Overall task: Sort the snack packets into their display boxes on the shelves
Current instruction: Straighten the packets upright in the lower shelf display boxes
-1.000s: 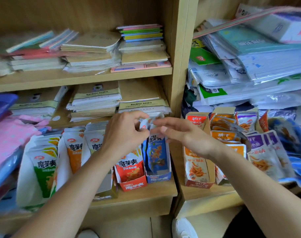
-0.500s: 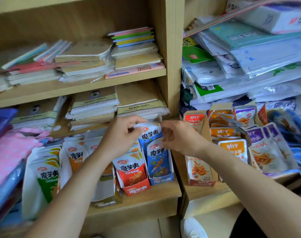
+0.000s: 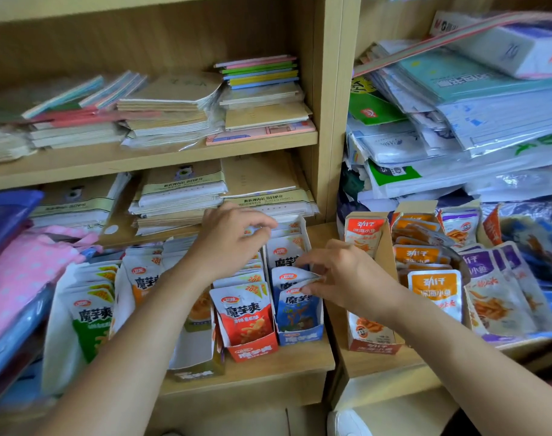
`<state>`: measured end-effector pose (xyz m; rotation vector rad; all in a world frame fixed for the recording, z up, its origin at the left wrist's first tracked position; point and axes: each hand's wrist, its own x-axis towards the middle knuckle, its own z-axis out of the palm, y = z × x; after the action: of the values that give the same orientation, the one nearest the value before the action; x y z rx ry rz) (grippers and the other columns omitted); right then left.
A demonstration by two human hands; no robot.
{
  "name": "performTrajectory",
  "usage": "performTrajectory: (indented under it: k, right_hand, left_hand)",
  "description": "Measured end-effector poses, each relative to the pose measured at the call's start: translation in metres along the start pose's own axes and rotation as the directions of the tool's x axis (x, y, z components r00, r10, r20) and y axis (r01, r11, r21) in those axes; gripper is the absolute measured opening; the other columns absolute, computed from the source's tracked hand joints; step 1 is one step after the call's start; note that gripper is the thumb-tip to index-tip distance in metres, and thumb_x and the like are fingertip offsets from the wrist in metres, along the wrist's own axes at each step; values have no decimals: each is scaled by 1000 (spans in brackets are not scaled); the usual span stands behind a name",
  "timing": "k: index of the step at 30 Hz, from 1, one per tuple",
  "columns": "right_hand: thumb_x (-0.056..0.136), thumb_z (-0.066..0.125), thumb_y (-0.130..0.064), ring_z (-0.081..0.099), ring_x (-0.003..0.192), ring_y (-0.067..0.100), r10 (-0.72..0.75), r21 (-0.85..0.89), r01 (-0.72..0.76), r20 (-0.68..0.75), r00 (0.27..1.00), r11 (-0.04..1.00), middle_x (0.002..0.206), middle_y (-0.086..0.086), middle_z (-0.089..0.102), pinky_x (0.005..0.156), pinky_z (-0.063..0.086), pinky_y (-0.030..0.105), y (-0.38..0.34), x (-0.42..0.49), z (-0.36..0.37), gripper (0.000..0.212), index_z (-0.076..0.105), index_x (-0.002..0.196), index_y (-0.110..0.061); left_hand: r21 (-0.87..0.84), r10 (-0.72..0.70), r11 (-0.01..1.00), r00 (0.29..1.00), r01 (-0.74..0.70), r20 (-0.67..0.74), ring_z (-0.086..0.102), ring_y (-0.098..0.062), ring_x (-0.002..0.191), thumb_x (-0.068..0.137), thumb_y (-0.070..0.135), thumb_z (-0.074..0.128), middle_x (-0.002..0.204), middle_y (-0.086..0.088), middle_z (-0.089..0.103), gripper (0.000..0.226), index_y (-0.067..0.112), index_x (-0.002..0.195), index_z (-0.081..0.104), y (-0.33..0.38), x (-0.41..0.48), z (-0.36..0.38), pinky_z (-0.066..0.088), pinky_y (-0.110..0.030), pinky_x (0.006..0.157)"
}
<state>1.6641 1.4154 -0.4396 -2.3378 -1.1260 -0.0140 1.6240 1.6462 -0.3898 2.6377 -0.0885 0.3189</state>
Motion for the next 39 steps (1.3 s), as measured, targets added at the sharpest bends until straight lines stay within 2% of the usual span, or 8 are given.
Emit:
performTrajectory:
  k: [3,8,16,21,26,30,36,39]
  right_hand:
    - [89,73,-34,54,84,16,-96,-92,92,-36,995,992,93,-1,64,72,48,31,-3,-7,3,21,69,108,-26]
    - [96,64,-35,52,87,14,-174,-131,174,15,985,976,89,-9,69,77,37,24,-3,-19,12,13,71,98,-25]
    - [94,68,-28,53,83,9,-210,-2,211,64,976,978,86,-10,67,70,48,28,-1,-34,13,7,73,97,-26]
    - [100,53,-35,60,84,10,-182,40,184,-36,983,982,90,-6,67,72,52,31,-1,-31,11,24,70,97,-18]
    - [95,63,-32,63,72,6,26,246,33,-232,972,969,79,-9,66,58,50,20,2,-35,-22,17,68,90,-16]
    - [91,71,-18,73,65,14,288,576,29,-451,845,817,83,4,76,54,58,25,14,-35,-55,13,73,92,-6]
    - [96,69,-25,67,74,39,416,599,137,-685,598,789,76,22,64,66,59,56,29,-18,-59,35,62,82,6]
    - [97,67,-12,64,72,18,324,532,193,-724,609,824,75,13,64,65,58,34,14,-11,-51,25,63,81,6]
  left_hand:
    - [312,-20,950,994,-15,109,34,-13,134,102,39,50,126,17,64,32,39,132,63,0,7,11,14,-37,100]
    - [349,-50,936,973,-33,227,25,-16,140,102,39,49,132,14,62,37,38,138,57,6,21,22,9,-41,104]
    - [368,-58,929,973,-29,223,31,-15,115,93,46,61,110,19,60,26,37,117,65,10,26,25,20,-42,87]
    - [339,-32,940,973,-48,228,32,-14,110,85,51,73,97,15,61,17,35,90,74,11,24,23,20,-41,83]
    - [291,18,953,979,-78,202,34,-14,118,78,61,75,105,10,55,21,41,84,76,9,15,18,11,-32,80]
    - [282,148,947,988,-153,40,45,-14,105,82,55,74,85,15,63,18,37,78,77,8,4,18,16,-33,83]
    - [191,304,935,953,-298,0,54,-17,73,82,27,83,64,14,62,7,33,85,81,21,-21,7,37,-36,81]
    - [134,358,924,933,-359,31,55,-12,71,81,28,82,64,17,65,8,34,85,81,26,-40,9,40,-32,72]
